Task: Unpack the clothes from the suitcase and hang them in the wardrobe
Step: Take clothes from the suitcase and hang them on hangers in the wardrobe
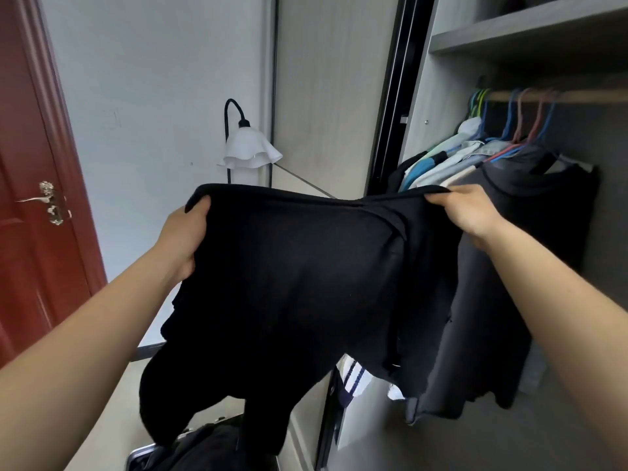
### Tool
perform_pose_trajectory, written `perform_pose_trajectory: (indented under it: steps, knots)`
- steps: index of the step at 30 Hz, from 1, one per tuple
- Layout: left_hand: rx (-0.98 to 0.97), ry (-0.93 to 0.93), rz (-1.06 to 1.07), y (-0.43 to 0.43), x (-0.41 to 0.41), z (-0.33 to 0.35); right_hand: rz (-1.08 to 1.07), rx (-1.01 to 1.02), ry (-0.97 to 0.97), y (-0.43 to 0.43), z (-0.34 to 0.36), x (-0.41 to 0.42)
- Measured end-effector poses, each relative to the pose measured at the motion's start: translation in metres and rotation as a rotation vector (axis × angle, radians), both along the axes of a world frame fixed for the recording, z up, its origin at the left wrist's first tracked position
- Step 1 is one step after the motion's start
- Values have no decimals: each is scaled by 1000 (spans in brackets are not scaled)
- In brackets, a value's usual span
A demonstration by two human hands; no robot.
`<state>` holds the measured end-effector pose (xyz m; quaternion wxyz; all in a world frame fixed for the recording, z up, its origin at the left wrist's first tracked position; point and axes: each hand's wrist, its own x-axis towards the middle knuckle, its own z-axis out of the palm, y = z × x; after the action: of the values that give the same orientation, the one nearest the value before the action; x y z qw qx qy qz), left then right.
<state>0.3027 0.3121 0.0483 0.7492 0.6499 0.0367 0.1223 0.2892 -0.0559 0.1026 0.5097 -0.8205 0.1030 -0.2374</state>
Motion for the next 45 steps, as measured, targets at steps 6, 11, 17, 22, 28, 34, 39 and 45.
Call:
perform_pose_trajectory:
  steps: [6,11,17,22,28,34,39,45]
  knots:
    - [-19,-29,90,10,6,11,150,238,66,21,-11,-5]
    - [-141,72,93,20,11,-6,245,161,86,51,0,-7]
    - [102,136,111,42,12,-30,354,202,19,78,18,-7]
    - [480,-13,82,-1,-22,-55,509,163,47,120,20,-4]
    - [390,-40,-682,-79,-58,-98,578,176,114,150,-8,3]
    - [245,149,-341,-107,-26,-102,601,283,136,114,-23,5]
    - [-85,358,-196,-118,-2,-85,304,117,210,63,-73,-12]
    - [-332,501,-192,-130,10,-71,607,-359,662,80,-150,-54]
